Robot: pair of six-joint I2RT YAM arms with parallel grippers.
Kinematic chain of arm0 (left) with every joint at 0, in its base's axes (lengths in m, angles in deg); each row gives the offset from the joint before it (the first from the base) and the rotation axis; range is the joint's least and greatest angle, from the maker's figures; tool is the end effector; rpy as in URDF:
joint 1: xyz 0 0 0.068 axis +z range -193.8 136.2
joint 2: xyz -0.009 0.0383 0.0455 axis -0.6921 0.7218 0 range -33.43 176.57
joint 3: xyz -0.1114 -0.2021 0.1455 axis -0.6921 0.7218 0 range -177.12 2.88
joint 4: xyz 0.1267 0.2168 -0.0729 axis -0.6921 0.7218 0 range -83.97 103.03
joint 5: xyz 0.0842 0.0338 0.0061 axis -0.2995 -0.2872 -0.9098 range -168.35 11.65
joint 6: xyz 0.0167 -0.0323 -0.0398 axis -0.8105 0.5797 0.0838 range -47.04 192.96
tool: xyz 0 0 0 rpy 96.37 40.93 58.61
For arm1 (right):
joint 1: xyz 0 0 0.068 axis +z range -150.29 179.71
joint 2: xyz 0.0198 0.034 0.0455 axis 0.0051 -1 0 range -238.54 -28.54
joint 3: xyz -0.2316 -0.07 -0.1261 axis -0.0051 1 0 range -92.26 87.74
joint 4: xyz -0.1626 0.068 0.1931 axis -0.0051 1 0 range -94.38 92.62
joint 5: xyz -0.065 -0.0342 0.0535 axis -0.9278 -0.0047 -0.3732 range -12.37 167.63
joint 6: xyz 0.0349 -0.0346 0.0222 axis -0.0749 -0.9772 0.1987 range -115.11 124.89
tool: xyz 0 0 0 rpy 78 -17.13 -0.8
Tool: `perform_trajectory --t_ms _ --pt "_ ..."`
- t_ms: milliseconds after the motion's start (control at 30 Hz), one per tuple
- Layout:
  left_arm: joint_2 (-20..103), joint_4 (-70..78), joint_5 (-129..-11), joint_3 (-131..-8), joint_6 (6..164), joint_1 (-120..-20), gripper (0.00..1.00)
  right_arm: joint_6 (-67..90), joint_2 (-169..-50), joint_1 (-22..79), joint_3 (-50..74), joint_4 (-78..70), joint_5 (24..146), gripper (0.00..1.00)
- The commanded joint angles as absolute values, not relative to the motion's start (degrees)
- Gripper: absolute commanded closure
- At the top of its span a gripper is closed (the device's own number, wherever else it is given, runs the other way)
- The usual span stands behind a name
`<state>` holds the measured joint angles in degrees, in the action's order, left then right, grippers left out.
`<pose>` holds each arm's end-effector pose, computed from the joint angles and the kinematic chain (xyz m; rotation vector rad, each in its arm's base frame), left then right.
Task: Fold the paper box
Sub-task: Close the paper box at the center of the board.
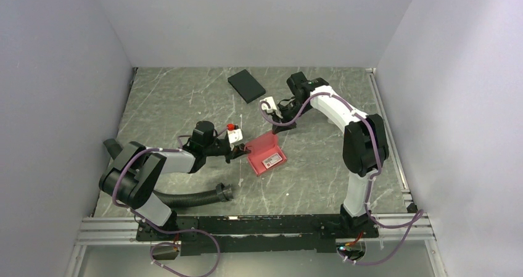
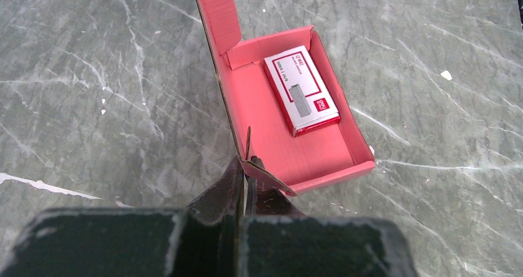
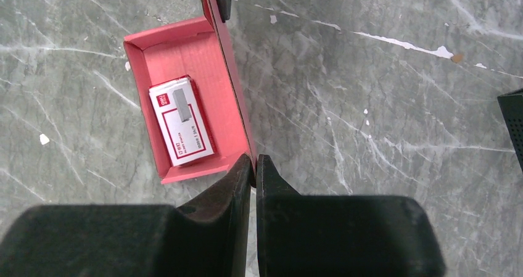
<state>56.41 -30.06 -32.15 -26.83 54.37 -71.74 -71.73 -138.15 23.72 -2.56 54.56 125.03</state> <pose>0.2384 -0.1555 0.1547 1.2265 1.5288 -0.9029 0.3361 0.1785 0.2418 -1.9688 1.4886 0.8577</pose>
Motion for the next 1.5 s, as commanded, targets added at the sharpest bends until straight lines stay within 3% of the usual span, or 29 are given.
perform_trajectory --t_ms 0,800,1033,1200,1267,1467 --pt "55.33 -31.42 -30.84 -27.97 53.18 -72.18 1.00 -70.90 -138.94 25.52 -4.80 54.27 129.21 0.92" --pt "55.60 -32.14 -30.62 -27.98 53.54 -72.18 1.00 -70.89 -139.73 27.02 -5.09 54.57 130.90 0.85" --pt "55.60 -32.05 -30.62 -28.03 53.53 -72.13 1.00 -69.40 -139.56 27.19 -5.07 53.36 130.74 1.00" --pt "55.85 -32.20 -30.47 -28.14 53.71 -72.18 1.00 -66.97 -139.28 27.24 -5.17 51.81 131.53 1.00" --pt "55.95 -32.18 -30.52 -28.14 53.71 -72.18 1.00 -66.24 -139.32 27.34 -6.04 52.42 132.85 0.95" --pt "55.73 -31.77 -31.04 -28.12 53.32 -72.18 1.00 -64.74 -138.25 27.23 -10.21 56.36 138.31 0.50"
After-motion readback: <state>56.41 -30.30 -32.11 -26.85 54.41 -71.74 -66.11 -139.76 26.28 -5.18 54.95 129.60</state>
